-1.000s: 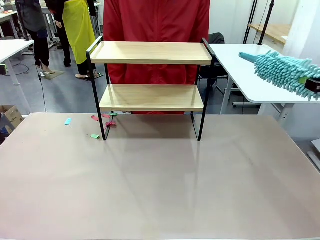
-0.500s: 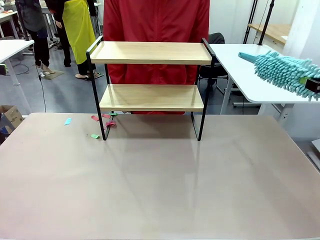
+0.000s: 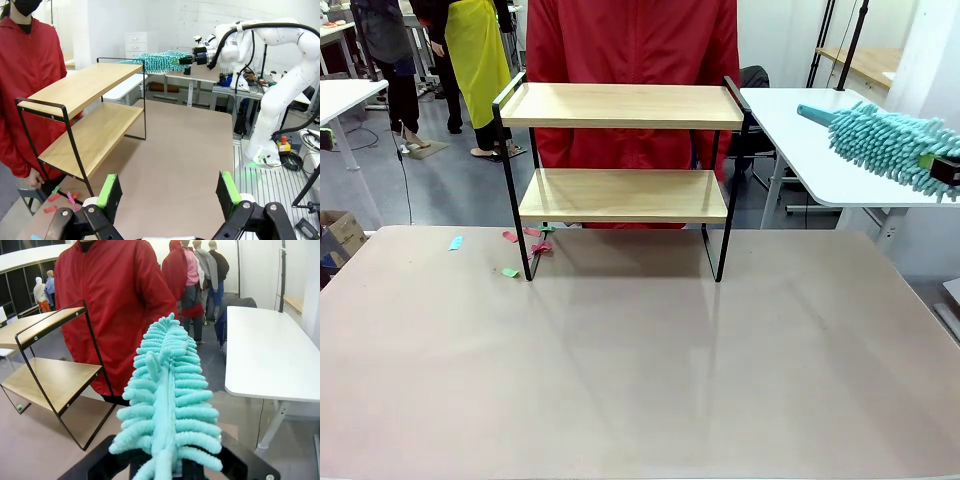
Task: Clean the shelf.
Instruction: Hand the Duster back to the human.
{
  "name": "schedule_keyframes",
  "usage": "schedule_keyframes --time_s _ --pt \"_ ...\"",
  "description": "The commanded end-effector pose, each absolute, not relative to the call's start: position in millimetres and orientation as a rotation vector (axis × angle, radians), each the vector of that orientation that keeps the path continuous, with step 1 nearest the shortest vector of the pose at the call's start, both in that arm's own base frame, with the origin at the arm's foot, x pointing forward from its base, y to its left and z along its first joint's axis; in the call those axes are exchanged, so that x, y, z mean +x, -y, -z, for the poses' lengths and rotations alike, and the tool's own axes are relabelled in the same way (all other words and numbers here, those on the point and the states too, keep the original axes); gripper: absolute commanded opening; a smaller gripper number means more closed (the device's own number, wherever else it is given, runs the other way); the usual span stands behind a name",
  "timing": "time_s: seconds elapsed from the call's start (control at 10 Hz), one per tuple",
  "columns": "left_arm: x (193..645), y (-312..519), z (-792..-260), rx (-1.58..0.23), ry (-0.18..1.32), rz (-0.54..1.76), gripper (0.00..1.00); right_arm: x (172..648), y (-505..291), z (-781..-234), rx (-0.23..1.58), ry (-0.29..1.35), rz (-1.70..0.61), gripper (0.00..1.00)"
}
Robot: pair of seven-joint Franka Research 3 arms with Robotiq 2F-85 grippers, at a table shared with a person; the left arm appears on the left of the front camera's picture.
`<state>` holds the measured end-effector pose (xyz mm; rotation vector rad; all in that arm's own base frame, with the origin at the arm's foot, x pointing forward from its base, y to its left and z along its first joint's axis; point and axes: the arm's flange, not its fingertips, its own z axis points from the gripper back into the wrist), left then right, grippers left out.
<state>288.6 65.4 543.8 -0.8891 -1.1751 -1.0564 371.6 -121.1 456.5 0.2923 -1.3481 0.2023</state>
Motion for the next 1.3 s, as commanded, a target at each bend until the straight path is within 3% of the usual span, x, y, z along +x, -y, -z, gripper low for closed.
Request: schedule_keyframes --time_s 0.0,1.0,1.1,1.2 --pt "291.1 -63.9 -546.6 -0.901 1.209 1.055 1.0 371.5 120.9 -456.9 0.297 1.347 -0.192 0.17" --pt "291.1 -63.9 -546.6 -0.901 1.209 1.055 1.0 371.5 120.9 -456.9 0.297 1.347 -0.192 0.17" --pt "291.1 -63.9 -546.6 -0.901 1.209 1.055 1.0 371.5 120.8 -456.0 0.293 1.347 -0.202 0.72" --pt "291.1 -63.9 -546.6 -0.901 1.209 1.055 1.0 369.6 121.9 -461.2 0.304 1.339 -0.204 0.73"
